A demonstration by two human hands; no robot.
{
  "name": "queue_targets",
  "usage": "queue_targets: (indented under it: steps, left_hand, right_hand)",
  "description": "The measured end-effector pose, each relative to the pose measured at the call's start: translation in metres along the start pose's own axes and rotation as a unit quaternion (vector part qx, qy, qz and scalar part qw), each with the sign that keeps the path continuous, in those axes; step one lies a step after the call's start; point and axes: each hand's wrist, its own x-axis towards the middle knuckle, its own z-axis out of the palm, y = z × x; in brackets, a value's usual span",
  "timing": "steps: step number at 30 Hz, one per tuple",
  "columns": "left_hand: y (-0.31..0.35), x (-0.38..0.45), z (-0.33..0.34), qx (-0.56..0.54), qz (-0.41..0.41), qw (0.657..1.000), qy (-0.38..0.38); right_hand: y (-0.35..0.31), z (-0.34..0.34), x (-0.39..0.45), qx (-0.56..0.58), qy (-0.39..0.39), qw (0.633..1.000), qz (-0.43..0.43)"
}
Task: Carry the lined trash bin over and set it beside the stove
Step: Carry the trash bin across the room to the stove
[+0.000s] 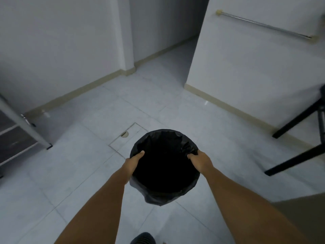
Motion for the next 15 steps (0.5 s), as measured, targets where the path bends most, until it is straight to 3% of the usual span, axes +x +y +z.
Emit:
queue_targets:
  steps: [15]
  left_hand:
    - [0.085, 0.104, -0.111, -0.145, 0.000, 0.980, 0.135]
  right_hand:
    - [-0.194, 0.084, 0.173, -0.124, -0.129, 0.976, -0.123]
